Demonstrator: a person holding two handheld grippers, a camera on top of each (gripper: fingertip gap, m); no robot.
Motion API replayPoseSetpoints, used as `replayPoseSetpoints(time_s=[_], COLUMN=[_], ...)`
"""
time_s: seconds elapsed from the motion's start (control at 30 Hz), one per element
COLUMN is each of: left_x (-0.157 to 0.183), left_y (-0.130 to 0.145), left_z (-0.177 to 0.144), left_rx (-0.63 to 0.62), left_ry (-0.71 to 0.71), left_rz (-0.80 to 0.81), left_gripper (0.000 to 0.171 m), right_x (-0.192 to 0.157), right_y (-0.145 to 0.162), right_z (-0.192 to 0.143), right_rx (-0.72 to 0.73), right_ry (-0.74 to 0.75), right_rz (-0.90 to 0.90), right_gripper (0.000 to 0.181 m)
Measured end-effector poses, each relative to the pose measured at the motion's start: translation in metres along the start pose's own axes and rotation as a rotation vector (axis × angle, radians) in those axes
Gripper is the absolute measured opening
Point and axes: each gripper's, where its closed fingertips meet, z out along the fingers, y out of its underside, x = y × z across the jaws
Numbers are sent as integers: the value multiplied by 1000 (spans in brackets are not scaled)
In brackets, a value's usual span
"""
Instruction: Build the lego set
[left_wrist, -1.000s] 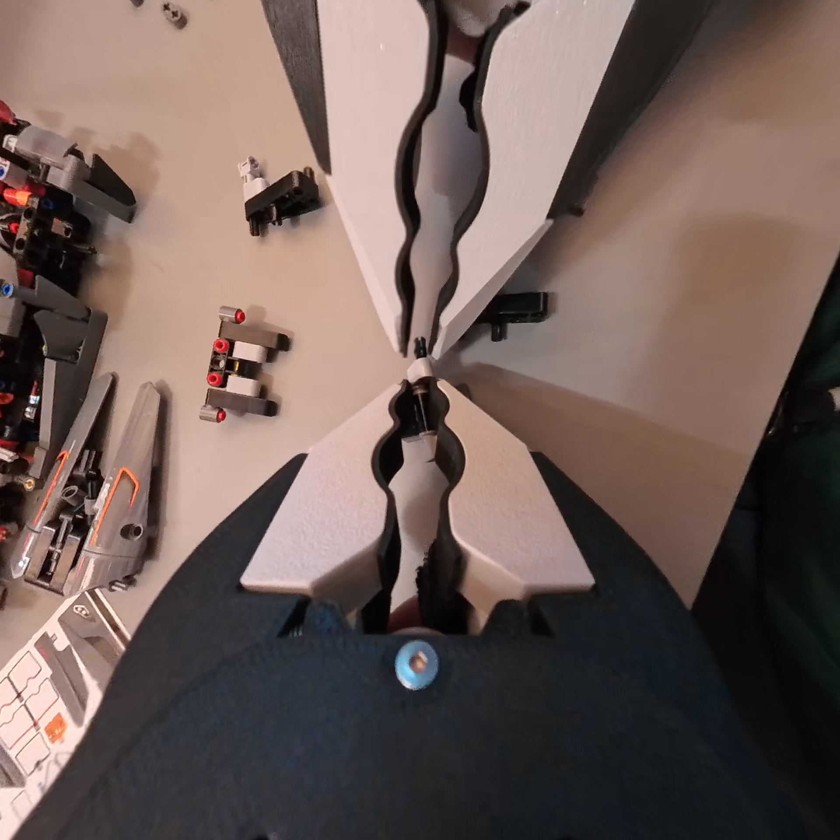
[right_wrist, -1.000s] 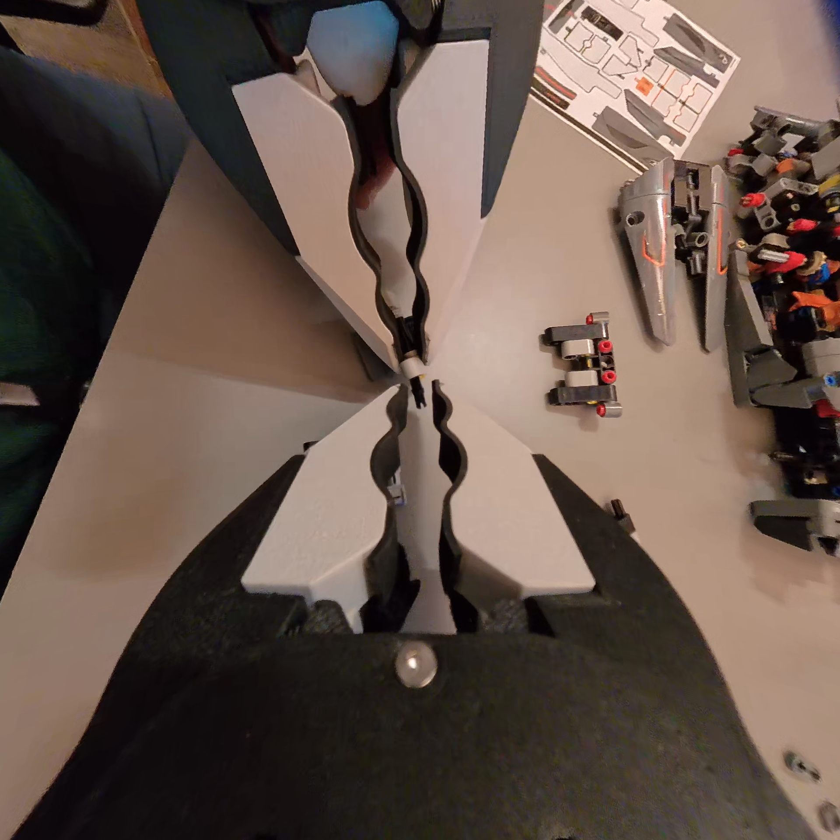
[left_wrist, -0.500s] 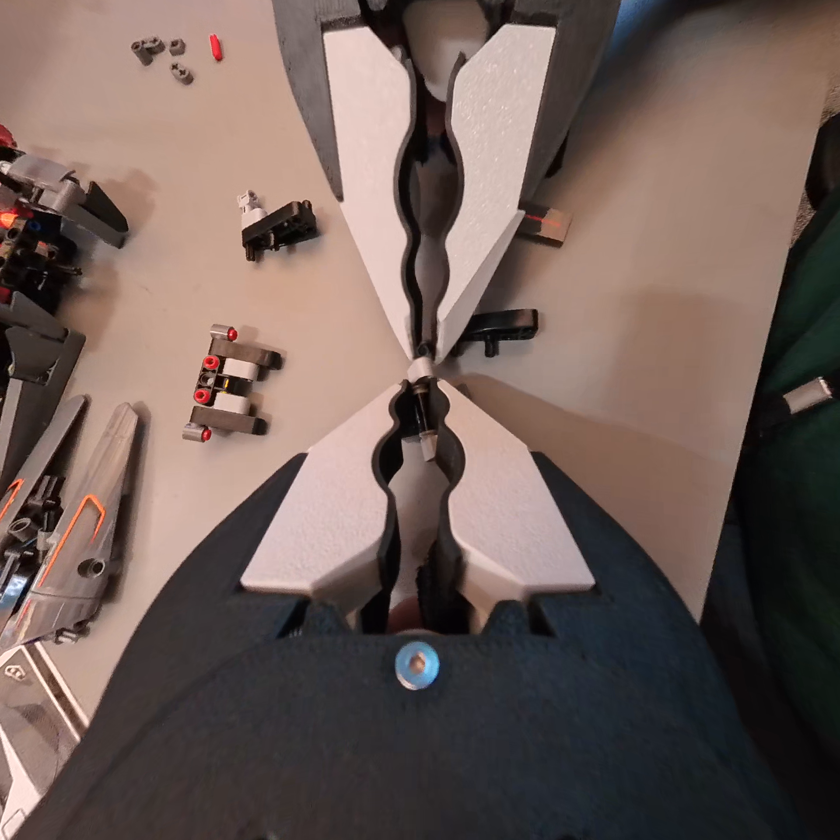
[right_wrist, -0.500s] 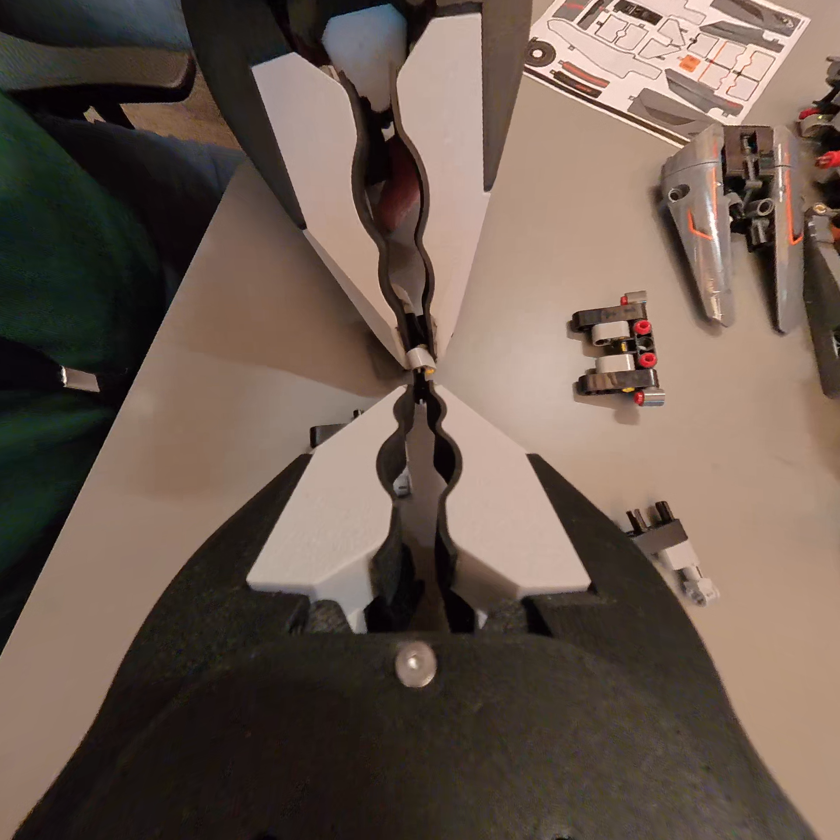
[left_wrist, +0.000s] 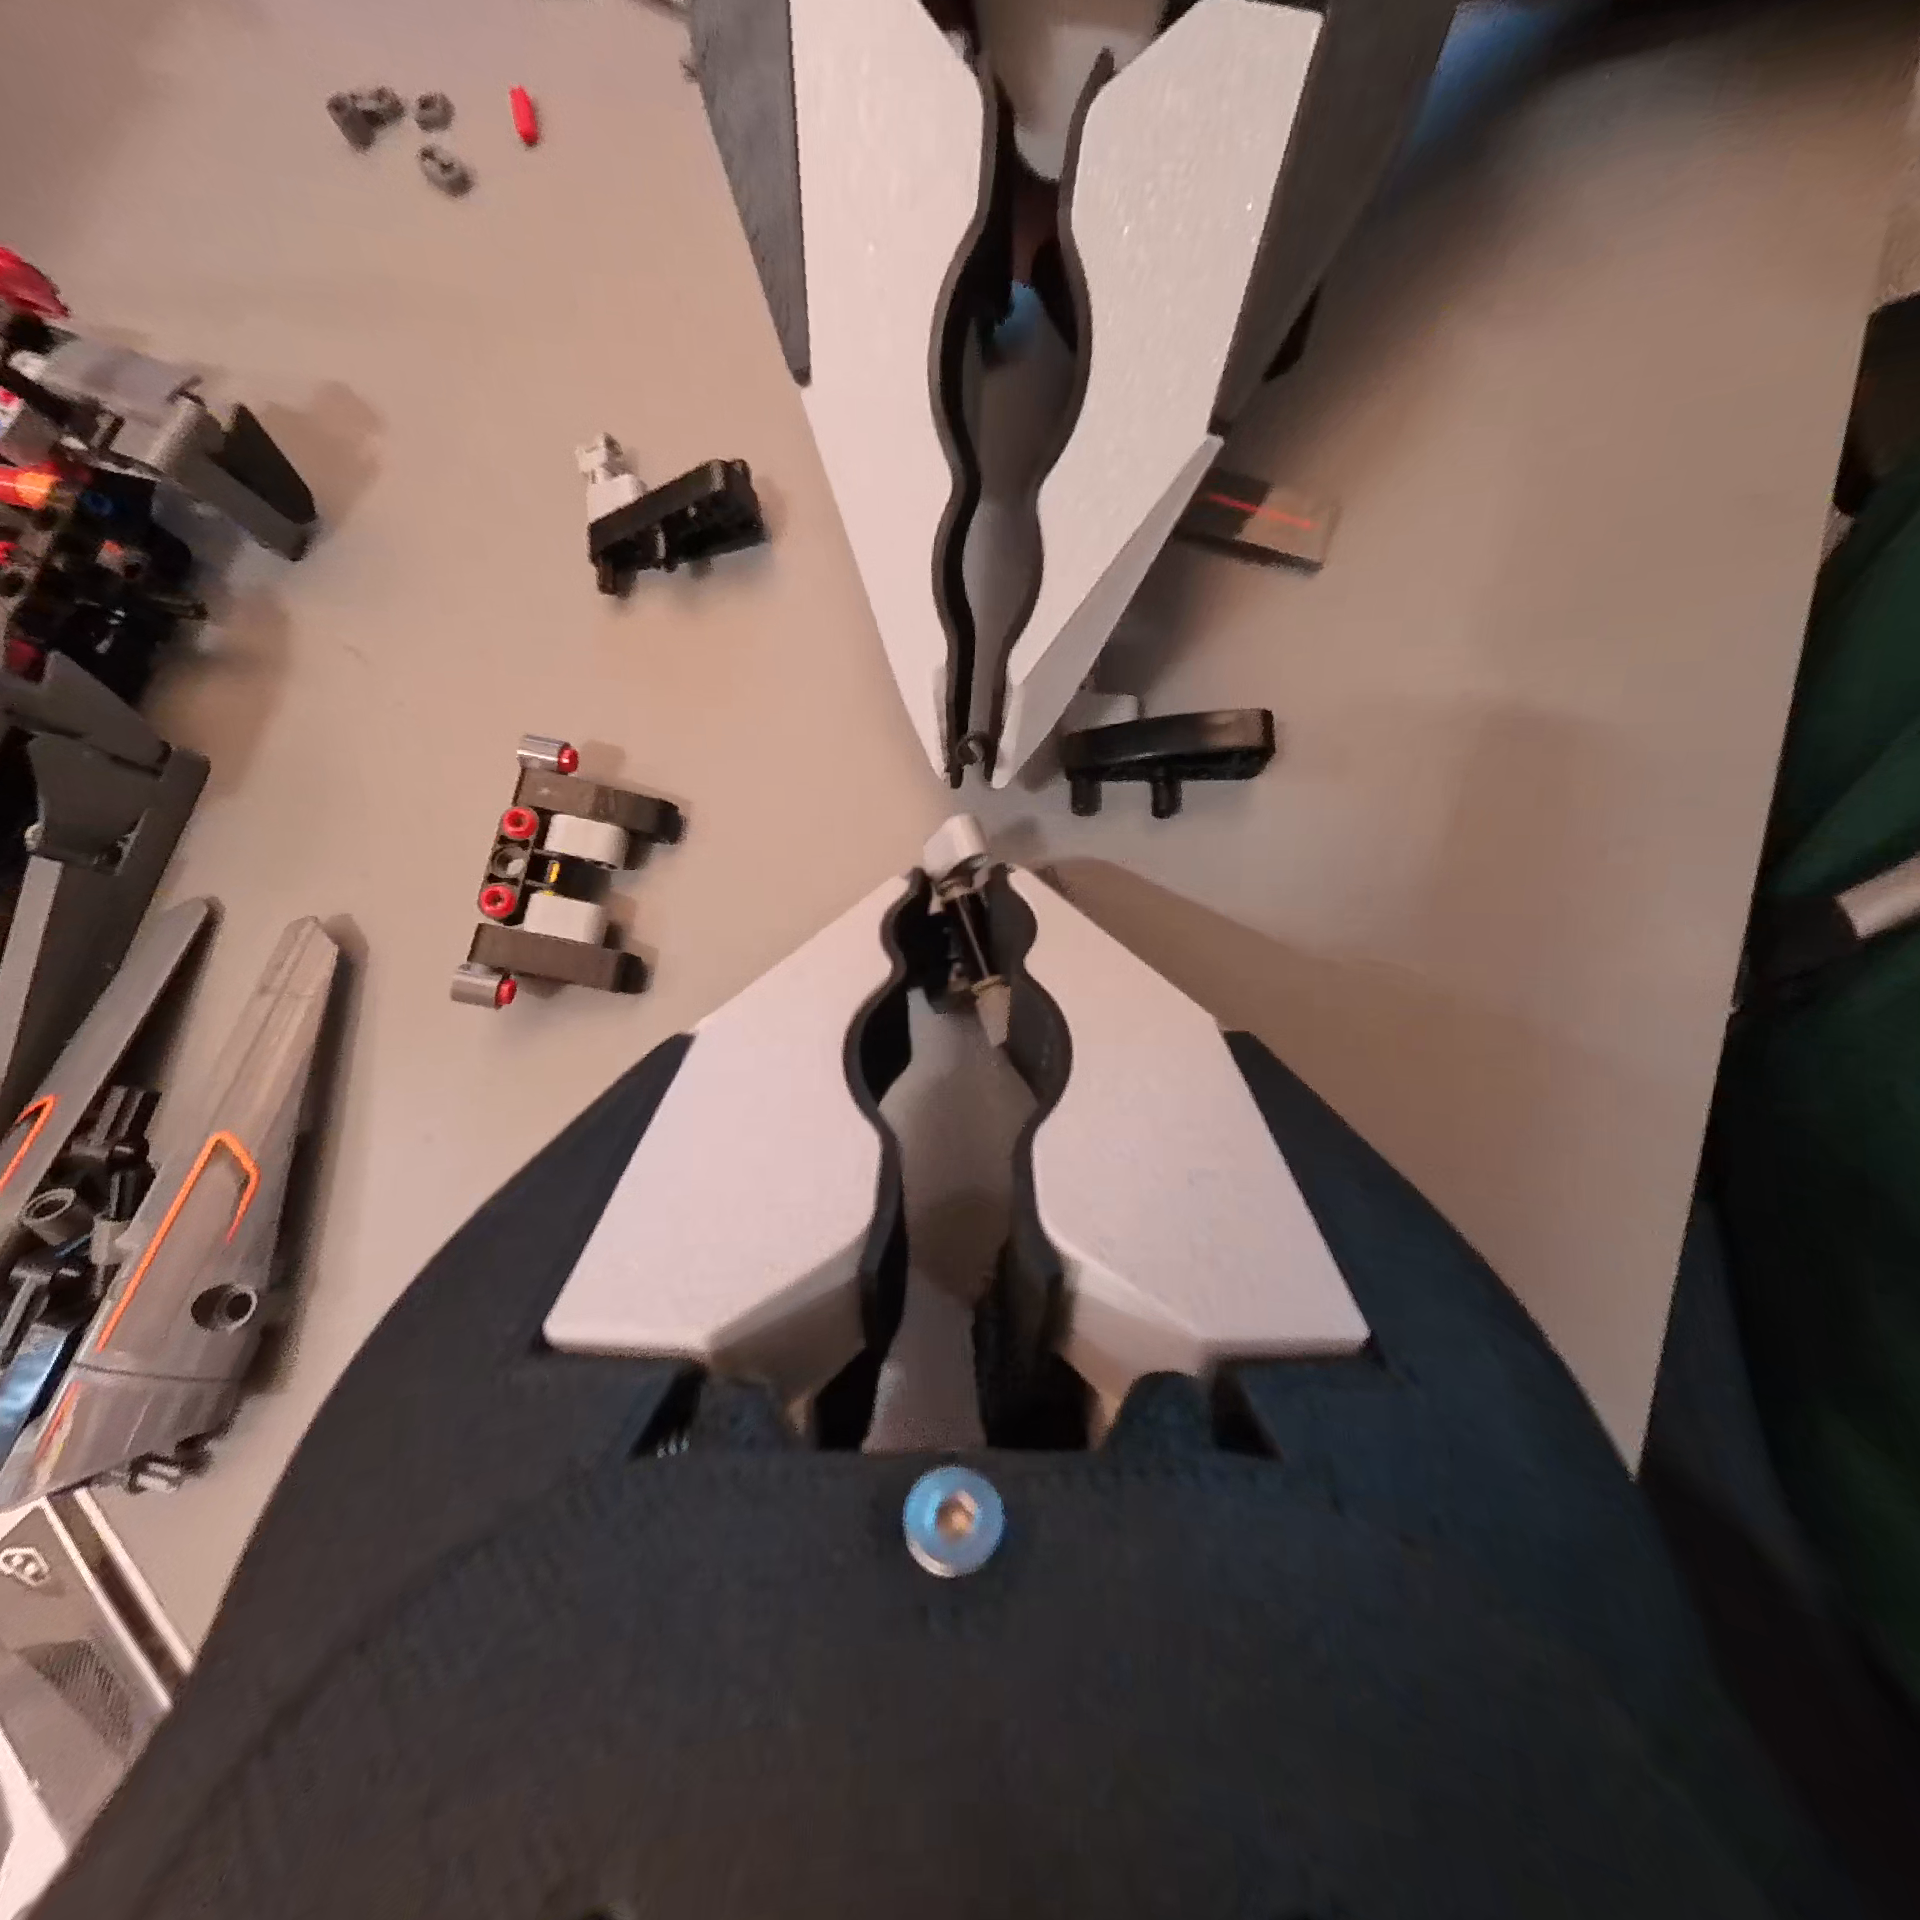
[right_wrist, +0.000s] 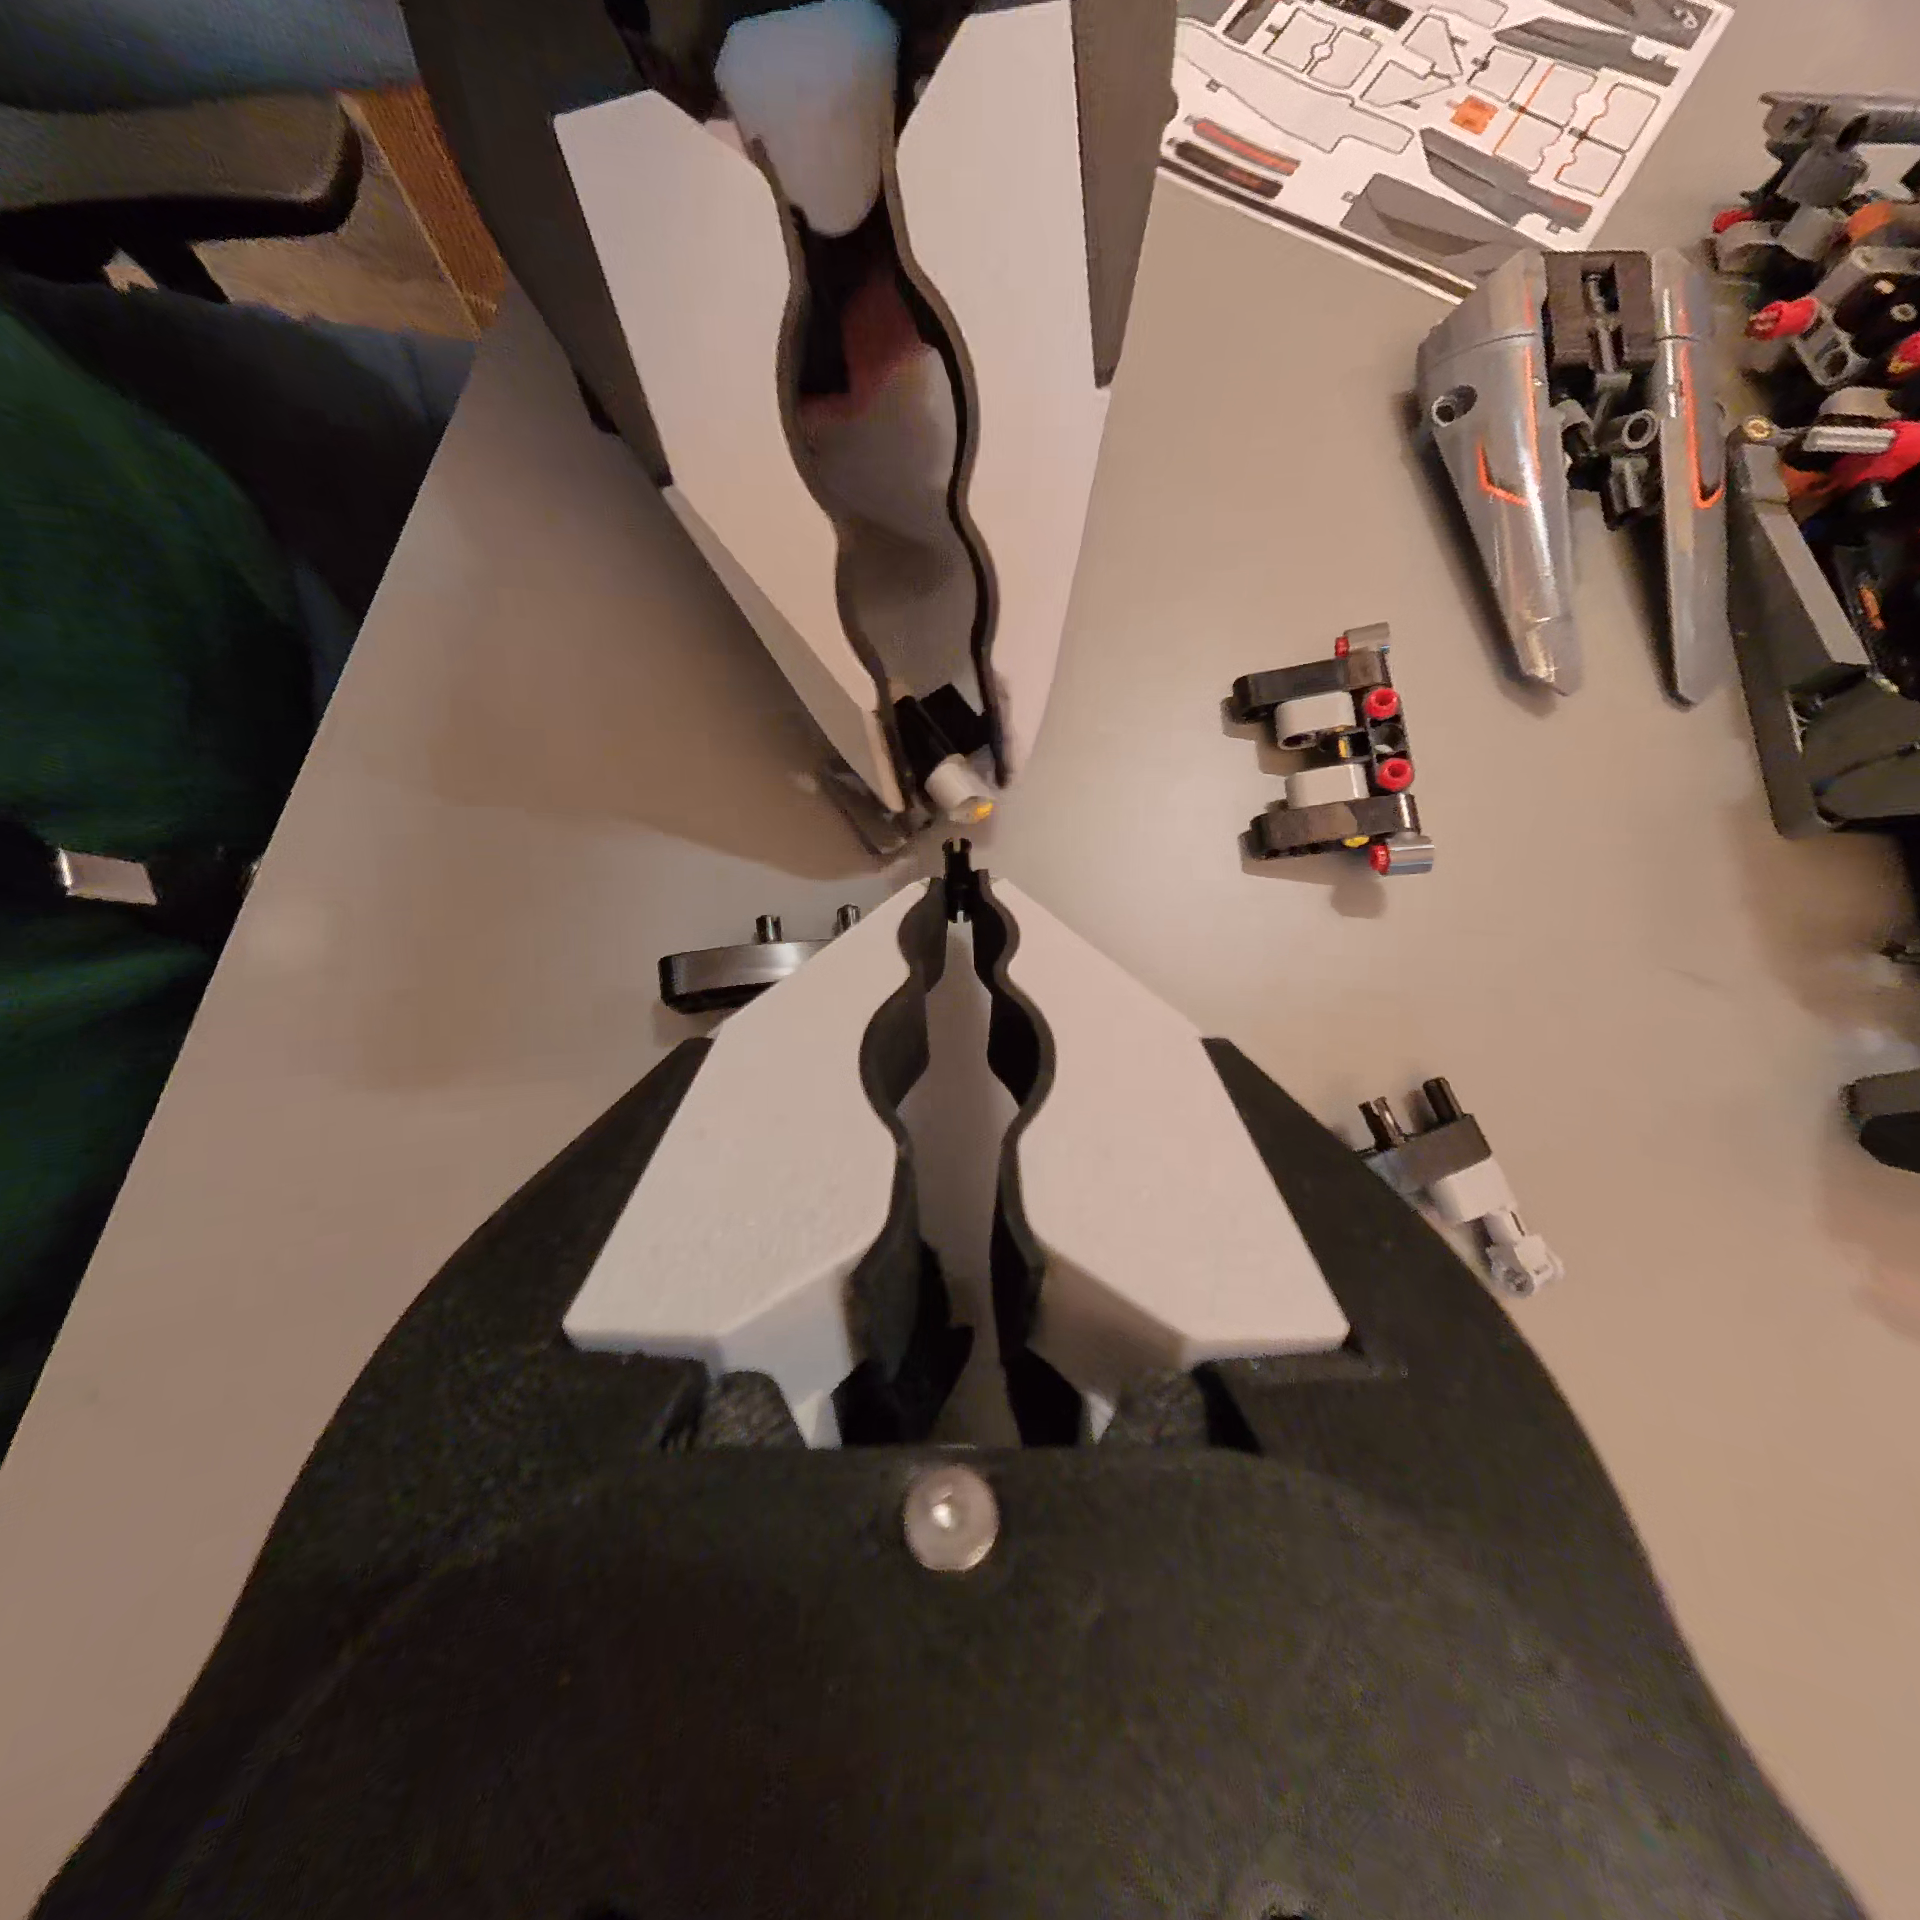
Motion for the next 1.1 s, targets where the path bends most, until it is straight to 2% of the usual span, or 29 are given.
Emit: replayPoseSetpoints(time_s=[0.07,0.13,0.27,0.37,0.5,0.57,0.6,0.87,1.1], left_x=[-6,-7,0,2,8,9,5,1,1], left_y=[0,-5,-33,-41,-45,-47,-49,-61,-58], left_z=[-1,-5,-11,-9,-7,-8,-10,-20,-23], left_rx=[7,30,111,93,84,87,90,181,224], left_ry=[-42,-84,-179,-244,-244,-252,-280,-341,-378], left_rz=[5,56,251,405,491,499,493,407,331], left_gripper=[21,23,29,23,12,12,4,3,0], right_x=[2,3,-3,-7,-10,-11,-11,-8,-9], right_y=[-1,-1,-10,-14,-14,-14,-16,-29,-29], right_z=[-2,-4,-11,-16,-20,-22,-23,-34,-33], right_rx=[18,31,102,135,152,163,177,281,286], right_ry=[-12,-33,-124,-185,-235,-256,-266,-321,-336], right_rz=[33,66,145,185,217,229,241,319,335], right_gripper=[2,2,2,2,1,1,1,1,1])
